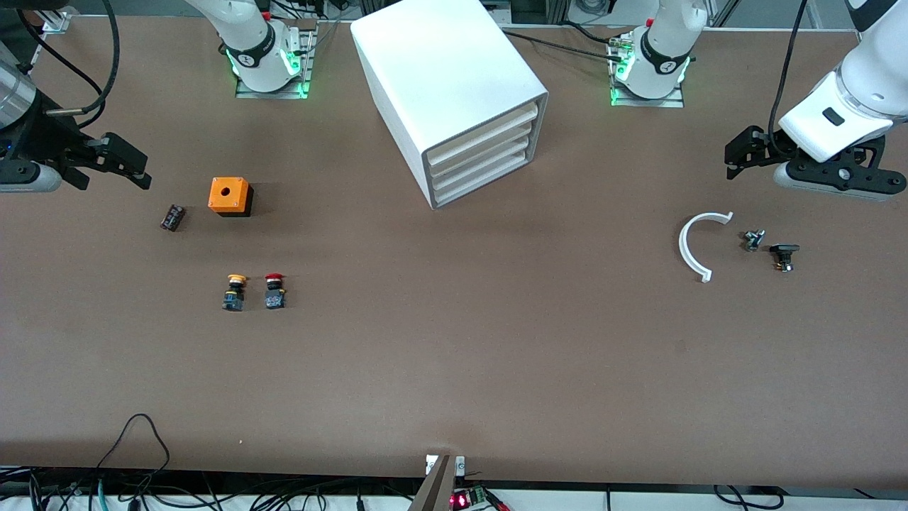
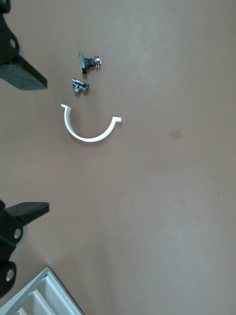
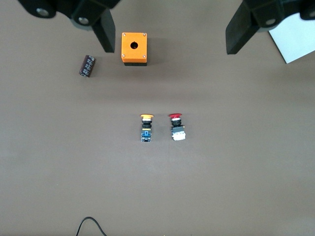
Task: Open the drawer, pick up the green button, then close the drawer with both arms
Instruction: 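Reach the left gripper to the drawer front while the right gripper advances, then pull the drawer open with the left gripper, then reach the right gripper into the open drawer while the left gripper withdraws, then grasp the green push button inside the drawer with the right gripper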
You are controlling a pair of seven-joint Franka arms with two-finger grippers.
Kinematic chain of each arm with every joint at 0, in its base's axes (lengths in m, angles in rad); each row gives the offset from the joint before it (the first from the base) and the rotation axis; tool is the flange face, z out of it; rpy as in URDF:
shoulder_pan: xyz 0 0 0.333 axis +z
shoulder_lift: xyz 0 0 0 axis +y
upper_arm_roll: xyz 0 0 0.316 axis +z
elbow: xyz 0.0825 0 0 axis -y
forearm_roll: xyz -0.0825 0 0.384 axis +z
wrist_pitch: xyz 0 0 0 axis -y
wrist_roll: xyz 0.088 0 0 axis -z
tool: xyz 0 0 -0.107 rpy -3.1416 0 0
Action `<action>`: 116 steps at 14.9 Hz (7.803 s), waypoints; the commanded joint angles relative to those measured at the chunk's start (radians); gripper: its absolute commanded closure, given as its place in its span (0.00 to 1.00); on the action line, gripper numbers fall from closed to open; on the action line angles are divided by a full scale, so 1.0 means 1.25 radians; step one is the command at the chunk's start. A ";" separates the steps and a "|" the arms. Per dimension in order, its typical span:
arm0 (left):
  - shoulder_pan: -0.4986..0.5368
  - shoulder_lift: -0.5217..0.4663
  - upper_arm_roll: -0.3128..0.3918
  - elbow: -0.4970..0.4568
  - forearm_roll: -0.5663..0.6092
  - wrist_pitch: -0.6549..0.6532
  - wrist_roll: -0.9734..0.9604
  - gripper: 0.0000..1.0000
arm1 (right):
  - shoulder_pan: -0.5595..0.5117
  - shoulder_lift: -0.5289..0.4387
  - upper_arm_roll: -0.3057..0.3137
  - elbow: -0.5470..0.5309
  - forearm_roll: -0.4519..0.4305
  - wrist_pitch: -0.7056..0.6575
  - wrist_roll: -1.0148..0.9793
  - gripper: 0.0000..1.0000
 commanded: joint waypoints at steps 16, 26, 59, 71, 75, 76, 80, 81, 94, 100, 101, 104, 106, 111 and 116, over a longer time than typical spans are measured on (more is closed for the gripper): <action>-0.012 0.060 -0.013 0.022 -0.218 -0.214 0.020 0.00 | -0.009 0.047 0.001 -0.073 -0.008 0.034 -0.008 0.01; -0.022 0.241 -0.025 0.018 -0.572 -0.254 0.084 0.00 | -0.002 0.136 0.006 -0.128 0.006 0.138 0.001 0.01; -0.126 0.423 -0.110 -0.533 -1.181 0.235 0.971 0.53 | 0.251 0.231 0.010 -0.070 0.008 0.229 0.510 0.01; -0.113 0.451 -0.090 -0.503 -1.196 0.233 0.993 1.00 | 0.299 0.344 0.010 0.160 0.059 0.131 0.673 0.01; -0.109 0.457 -0.042 -0.446 -1.186 0.233 0.954 1.00 | 0.324 0.376 0.010 0.210 0.063 0.131 0.749 0.01; -0.112 0.457 -0.025 -0.434 -1.168 0.233 0.953 1.00 | 0.335 0.392 0.010 0.232 0.063 0.131 0.781 0.01; -0.092 0.471 -0.002 -0.362 -1.081 0.232 0.901 1.00 | 0.381 0.474 0.010 0.338 0.062 0.141 0.912 0.01; -0.088 0.474 -0.002 -0.354 -1.076 0.228 0.896 0.95 | 0.395 0.494 0.010 0.362 0.062 0.143 0.942 0.01; 0.005 0.432 0.002 -0.178 -0.804 0.027 0.655 0.00 | 0.542 0.604 0.007 0.391 0.052 0.227 1.247 0.01; 0.034 0.395 0.002 0.052 -0.536 -0.181 0.304 0.00 | 0.590 0.620 0.005 0.324 0.044 0.256 1.259 0.01; 0.036 0.390 0.002 0.079 -0.515 -0.198 0.261 0.00 | 0.598 0.625 0.005 0.319 0.030 0.264 1.261 0.01; 0.034 0.379 0.002 0.154 -0.417 -0.246 0.137 0.00 | 0.617 0.641 0.006 0.306 0.009 0.279 1.270 0.01; 0.033 0.366 -0.001 0.185 -0.364 -0.259 0.081 0.00 | 0.626 0.647 0.006 0.305 0.000 0.285 1.274 0.01; 0.023 0.339 -0.014 0.255 -0.214 -0.306 0.021 0.00 | 0.638 0.652 0.005 0.297 -0.008 0.283 1.274 0.42; 0.031 0.332 -0.001 0.268 -0.187 -0.327 0.020 0.00 | 0.638 0.649 0.004 0.301 -0.009 0.282 1.271 1.00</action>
